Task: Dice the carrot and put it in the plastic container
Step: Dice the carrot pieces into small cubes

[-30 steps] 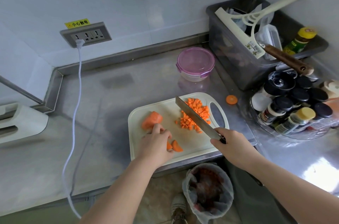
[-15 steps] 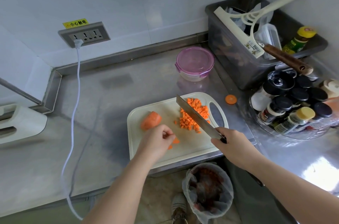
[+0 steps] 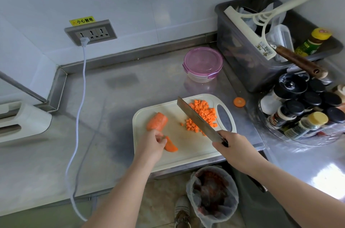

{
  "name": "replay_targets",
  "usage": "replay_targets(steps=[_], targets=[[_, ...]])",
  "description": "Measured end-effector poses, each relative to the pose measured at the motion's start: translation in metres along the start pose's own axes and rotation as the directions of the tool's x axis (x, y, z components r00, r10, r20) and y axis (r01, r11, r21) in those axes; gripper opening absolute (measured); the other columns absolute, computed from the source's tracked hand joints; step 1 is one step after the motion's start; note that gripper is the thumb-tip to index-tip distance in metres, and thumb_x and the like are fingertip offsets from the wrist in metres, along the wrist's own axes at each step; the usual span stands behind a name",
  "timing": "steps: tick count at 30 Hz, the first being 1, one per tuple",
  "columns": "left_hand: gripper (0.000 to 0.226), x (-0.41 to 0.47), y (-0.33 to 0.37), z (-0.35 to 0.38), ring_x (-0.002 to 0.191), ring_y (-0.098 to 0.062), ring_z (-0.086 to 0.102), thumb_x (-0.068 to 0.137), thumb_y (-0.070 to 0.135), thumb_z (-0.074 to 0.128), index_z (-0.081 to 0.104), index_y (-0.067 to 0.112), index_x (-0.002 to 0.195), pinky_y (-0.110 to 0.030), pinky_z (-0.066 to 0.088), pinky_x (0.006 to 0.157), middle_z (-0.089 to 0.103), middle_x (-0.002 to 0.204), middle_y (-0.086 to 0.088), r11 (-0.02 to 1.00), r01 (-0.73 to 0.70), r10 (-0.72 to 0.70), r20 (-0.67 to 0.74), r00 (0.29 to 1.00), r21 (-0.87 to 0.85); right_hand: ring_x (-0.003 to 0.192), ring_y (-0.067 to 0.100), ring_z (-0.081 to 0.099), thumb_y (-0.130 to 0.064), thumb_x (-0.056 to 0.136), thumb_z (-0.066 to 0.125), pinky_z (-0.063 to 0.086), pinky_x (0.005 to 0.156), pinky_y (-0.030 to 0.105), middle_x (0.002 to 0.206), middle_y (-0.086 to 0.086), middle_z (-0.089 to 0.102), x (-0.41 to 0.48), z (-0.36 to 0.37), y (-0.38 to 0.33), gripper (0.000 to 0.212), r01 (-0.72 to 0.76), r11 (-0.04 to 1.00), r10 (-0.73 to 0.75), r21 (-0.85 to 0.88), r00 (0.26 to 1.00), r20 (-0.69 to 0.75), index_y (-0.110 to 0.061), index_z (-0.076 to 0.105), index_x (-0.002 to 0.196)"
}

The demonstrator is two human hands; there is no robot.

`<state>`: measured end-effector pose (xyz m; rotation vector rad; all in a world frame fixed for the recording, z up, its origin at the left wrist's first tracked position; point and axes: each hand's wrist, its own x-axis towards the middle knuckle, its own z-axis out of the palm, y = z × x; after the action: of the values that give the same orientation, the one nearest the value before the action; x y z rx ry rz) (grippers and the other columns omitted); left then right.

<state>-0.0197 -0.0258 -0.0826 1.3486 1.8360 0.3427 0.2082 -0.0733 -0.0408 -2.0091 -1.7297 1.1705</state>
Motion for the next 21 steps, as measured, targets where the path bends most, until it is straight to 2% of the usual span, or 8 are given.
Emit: replay_targets(steps=[2, 4, 8, 10, 12, 15, 18, 21], targets=[[0.013, -0.001, -0.003, 0.003, 0.092, -0.016, 0.06, 0.092, 0.016, 0.06, 0.053, 0.022, 0.102, -0.029, 0.046, 0.081, 0.057, 0.091, 0.009, 0.999, 0.041, -0.042, -0.007, 0.999, -0.026, 0.049, 0.012, 0.039, -0.021, 0.098, 0.046, 0.032, 0.049, 0.022, 0.058, -0.003, 0.045, -0.001, 0.004, 0.001, 0.023, -0.002, 1.0, 0.002, -0.006, 1.0, 0.023, -0.022, 0.048, 0.074], [0.015, -0.005, -0.006, 0.008, 0.087, -0.018, 0.064, 0.092, 0.008, 0.058, 0.056, 0.017, 0.104, -0.033, 0.053, 0.081, 0.06, 0.089, 0.007, 0.984, 0.099, -0.095, 0.031, 0.995, -0.151, 0.053, 0.014, 0.041, -0.022, 0.098, 0.045, 0.034, 0.053, 0.027, 0.061, -0.002, 0.047, -0.003, 0.011, 0.002, 0.025, -0.002, 1.0, 0.003, -0.023, 0.999, 0.053, -0.022, 0.046, 0.073], [0.018, -0.009, 0.001, 0.023, 0.077, -0.014, 0.062, 0.091, 0.0, 0.056, 0.058, 0.013, 0.103, -0.03, 0.051, 0.074, 0.061, 0.08, 0.009, 0.955, 0.111, -0.114, 0.006, 0.993, -0.274, 0.062, 0.012, 0.051, -0.024, 0.099, 0.043, 0.037, 0.053, 0.021, 0.073, -0.002, 0.056, -0.006, 0.027, 0.002, 0.015, 0.014, 0.996, -0.009, -0.083, 0.998, 0.067, -0.02, 0.051, 0.087], [0.019, -0.007, 0.007, 0.027, 0.08, -0.014, 0.063, 0.091, 0.003, 0.057, 0.059, 0.015, 0.107, -0.035, 0.054, 0.081, 0.06, 0.079, 0.015, 0.96, 0.094, -0.099, -0.006, 0.995, -0.264, 0.07, 0.015, 0.055, -0.025, 0.1, 0.043, 0.042, 0.058, 0.022, 0.079, 0.0, 0.059, -0.005, 0.033, 0.002, 0.012, 0.018, 0.995, -0.01, -0.102, 0.997, 0.076, -0.021, 0.049, 0.089], [0.022, -0.004, 0.014, 0.029, 0.089, -0.017, 0.065, 0.091, 0.007, 0.06, 0.063, 0.015, 0.111, -0.04, 0.054, 0.088, 0.063, 0.085, 0.011, 0.974, 0.059, -0.069, -0.039, 0.997, -0.22, 0.077, 0.017, 0.06, -0.026, 0.1, 0.042, 0.05, 0.068, 0.028, 0.088, 0.001, 0.062, -0.004, 0.037, 0.0, 0.01, 0.01, 0.992, 0.001, -0.125, 0.996, 0.089, -0.022, 0.051, 0.1], [0.025, 0.002, 0.022, 0.032, 0.1, -0.021, 0.063, 0.091, 0.012, 0.062, 0.065, 0.011, 0.116, -0.031, 0.049, 0.093, 0.067, 0.106, 0.002, 0.984, 0.02, -0.038, -0.095, 0.995, -0.178, 0.085, 0.018, 0.063, -0.029, 0.101, 0.042, 0.056, 0.077, 0.034, 0.099, 0.002, 0.064, -0.003, 0.042, -0.002, 0.022, 0.018, 0.983, -0.001, -0.183, 0.996, 0.094, -0.02, 0.051, 0.118], [0.031, 0.006, 0.026, 0.035, 0.11, -0.02, 0.06, 0.09, 0.014, 0.063, 0.063, 0.009, 0.121, -0.024, 0.042, 0.094, 0.066, 0.116, -0.002, 0.984, 0.015, -0.035, -0.116, 0.993, -0.175, 0.089, 0.02, 0.065, -0.033, 0.101, 0.043, 0.056, 0.079, 0.036, 0.103, 0.002, 0.065, -0.003, 0.046, -0.002, 0.027, 0.048, 0.971, -0.024, -0.232, 0.994, 0.104, -0.019, 0.049, 0.123], [0.031, 0.009, 0.028, 0.039, 0.108, -0.02, 0.061, 0.088, 0.014, 0.065, 0.065, 0.009, 0.119, -0.023, 0.042, 0.091, 0.068, 0.116, -0.006, 0.981, 0.034, -0.059, -0.127, 0.99, -0.189, 0.088, 0.02, 0.065, -0.035, 0.101, 0.042, 0.057, 0.078, 0.036, 0.103, 0.002, 0.065, -0.003, 0.049, -0.002, 0.03, 0.067, 0.966, -0.039, -0.25, 0.992, 0.116, -0.02, 0.046, 0.126]])
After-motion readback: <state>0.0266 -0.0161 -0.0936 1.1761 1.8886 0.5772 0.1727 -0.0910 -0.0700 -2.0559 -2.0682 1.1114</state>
